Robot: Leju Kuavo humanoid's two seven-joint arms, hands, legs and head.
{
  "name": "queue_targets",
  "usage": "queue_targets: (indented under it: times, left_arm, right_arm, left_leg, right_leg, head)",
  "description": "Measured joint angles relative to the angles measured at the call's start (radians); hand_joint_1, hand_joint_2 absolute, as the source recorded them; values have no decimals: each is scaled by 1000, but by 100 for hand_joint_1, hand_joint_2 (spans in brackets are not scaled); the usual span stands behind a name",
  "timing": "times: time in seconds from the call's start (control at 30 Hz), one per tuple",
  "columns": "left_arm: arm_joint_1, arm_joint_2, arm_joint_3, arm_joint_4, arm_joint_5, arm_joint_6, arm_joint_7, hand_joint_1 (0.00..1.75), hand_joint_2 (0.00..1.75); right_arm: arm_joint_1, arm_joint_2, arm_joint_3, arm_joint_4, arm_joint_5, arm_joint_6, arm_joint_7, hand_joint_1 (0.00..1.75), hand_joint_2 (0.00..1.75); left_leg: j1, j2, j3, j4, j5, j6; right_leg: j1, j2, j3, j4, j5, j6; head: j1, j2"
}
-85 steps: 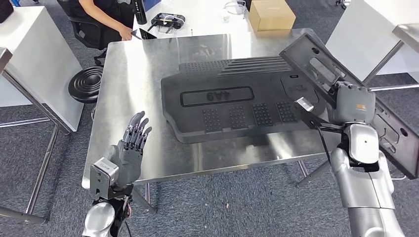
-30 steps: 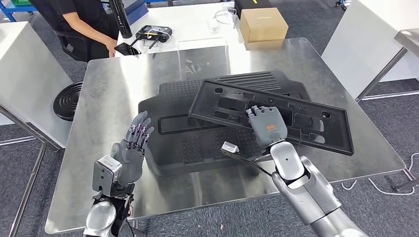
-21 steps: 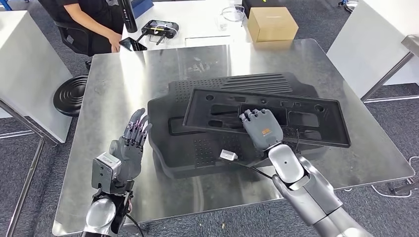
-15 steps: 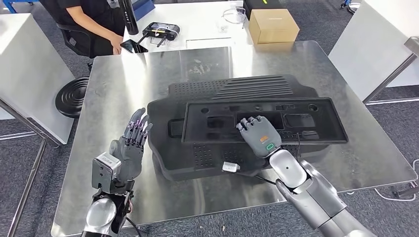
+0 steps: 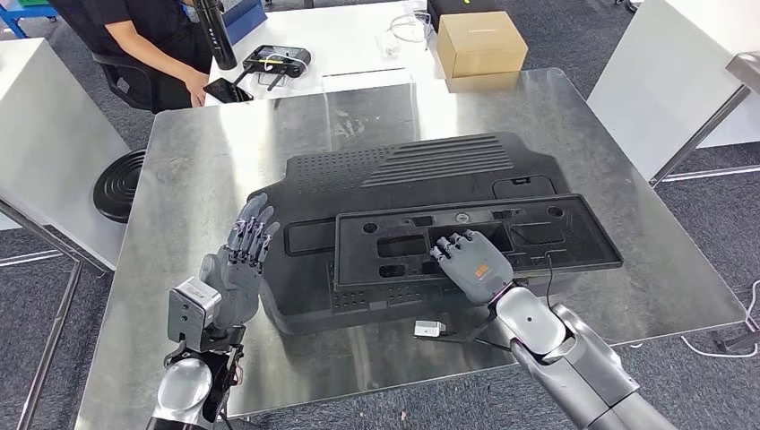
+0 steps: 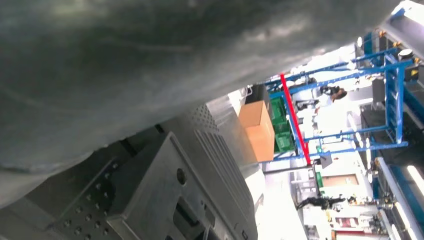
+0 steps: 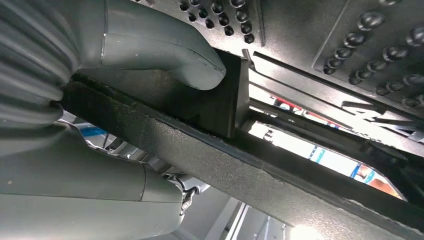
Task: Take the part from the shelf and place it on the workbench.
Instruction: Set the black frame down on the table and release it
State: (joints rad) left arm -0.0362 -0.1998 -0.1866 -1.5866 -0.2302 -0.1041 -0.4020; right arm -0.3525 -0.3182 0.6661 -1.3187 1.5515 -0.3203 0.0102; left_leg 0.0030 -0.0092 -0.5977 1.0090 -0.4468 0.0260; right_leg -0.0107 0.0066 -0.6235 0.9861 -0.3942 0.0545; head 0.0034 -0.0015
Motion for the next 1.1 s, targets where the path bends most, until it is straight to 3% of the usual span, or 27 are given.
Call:
queue_targets:
  times: [0.03,0.07,0.1,0.3,0.77,1.1]
  left_arm:
    - [0,0,-1,0,-1,4,-3,0,0]
    - [0,0,-1,0,-2,7,-5,0,0]
    - [0,0,-1,0,-2,9,-7,0,0]
    - [1,3,-1,0,-13,18,-8,0,0]
    - [9,6,1,-2,-18,21,-8,0,0]
    - [32,6,4,-17,-20,21,-8,0,0]
  right_arm:
    - [4,0,-6,0,-1,4,-4,14,87]
    - [7,0,-14,2,-2,11,-8,0,44]
    - [11,1,-22,4,-5,24,-11,0,0]
    - [15,13,-71,33,-24,88,-1,0,0]
    - [35,36,-133,60,-6,51,32,0,0]
    - [125,57,-210,-94,-140,35,-42,0,0]
  left_leg:
    - [1,0,0,0,0,-4]
    - [0,0,0,0,0,-5]
    - [0,0,0,0,0,-5]
    - [-6,0,4,0,0,-4]
    - [-11,0,9,0,-1,-2]
    - [-11,-1,8,0,-2,-2]
  right_leg:
    - [0,0,0,0,0,0]
    - [0,0,0,0,0,0]
    - [0,0,1,0,0,0]
    - [-3,0,6,-1,0,0]
    - [-7,0,11,-2,0,1]
    - [-7,0,11,-2,0,1]
  head:
    - [0,0]
    - [0,0]
    - [0,0]
    - [1,0]
    - [0,0]
    - [1,0]
